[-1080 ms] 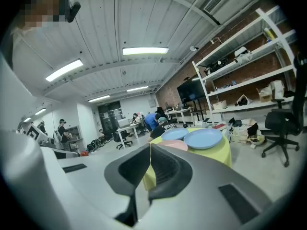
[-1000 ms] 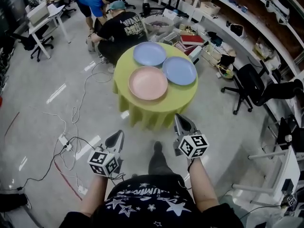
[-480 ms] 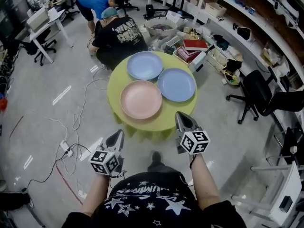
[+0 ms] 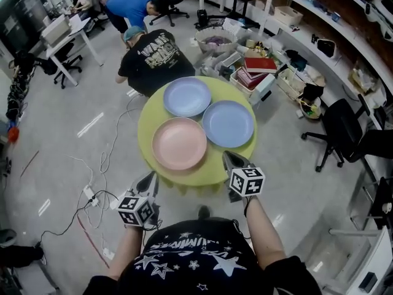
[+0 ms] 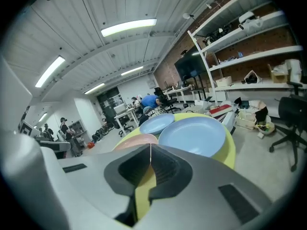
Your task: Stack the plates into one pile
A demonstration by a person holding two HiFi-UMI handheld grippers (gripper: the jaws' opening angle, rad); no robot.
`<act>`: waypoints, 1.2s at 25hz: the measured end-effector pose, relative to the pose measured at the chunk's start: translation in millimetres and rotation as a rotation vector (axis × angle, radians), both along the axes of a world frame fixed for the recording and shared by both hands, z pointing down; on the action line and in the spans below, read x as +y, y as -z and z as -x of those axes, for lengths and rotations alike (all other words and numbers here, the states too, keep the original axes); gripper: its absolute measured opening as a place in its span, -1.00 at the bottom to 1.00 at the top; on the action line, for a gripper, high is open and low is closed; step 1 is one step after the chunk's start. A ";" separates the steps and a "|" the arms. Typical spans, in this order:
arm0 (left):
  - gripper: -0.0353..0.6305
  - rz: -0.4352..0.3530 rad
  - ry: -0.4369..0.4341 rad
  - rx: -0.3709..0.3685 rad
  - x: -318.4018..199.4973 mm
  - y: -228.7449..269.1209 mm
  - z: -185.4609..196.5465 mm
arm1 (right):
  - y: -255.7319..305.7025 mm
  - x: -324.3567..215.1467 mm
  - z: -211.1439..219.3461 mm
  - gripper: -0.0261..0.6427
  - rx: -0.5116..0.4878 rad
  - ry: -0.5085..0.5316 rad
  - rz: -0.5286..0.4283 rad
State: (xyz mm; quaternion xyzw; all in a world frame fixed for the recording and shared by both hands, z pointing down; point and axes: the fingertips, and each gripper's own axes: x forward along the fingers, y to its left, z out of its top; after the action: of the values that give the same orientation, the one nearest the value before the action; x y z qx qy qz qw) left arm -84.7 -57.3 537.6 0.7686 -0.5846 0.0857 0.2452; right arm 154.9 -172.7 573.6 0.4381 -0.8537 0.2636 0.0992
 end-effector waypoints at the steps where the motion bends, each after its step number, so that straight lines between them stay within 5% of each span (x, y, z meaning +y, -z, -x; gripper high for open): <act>1: -0.83 0.004 0.009 -0.002 -3.9 -0.7 -0.2 | -3.9 -5.0 -2.0 -0.88 0.004 -0.003 0.011; 10: -0.83 0.049 0.058 -0.029 -7.0 -11.4 -5.1 | -49.5 -28.8 -31.5 -0.86 0.074 -0.097 0.139; 13: -0.83 0.074 0.067 -0.041 -2.2 -17.2 -4.3 | -59.0 -32.0 -38.7 -0.51 0.028 -0.146 0.198; 16: -0.83 0.093 0.073 -0.040 1.2 -22.6 -1.9 | -69.0 -35.3 -45.5 -0.42 -0.002 -0.211 0.240; 30: -0.83 0.094 0.009 -0.058 -20.6 -29.9 -3.0 | -103.0 -74.4 -76.7 -0.35 -0.206 -0.498 0.441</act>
State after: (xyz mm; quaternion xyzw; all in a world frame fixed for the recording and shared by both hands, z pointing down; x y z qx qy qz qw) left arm -81.8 -77.9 567.5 0.7508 -0.5901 0.1346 0.2644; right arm 231.6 -247.1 676.6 0.5720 -0.6486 0.5006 0.0376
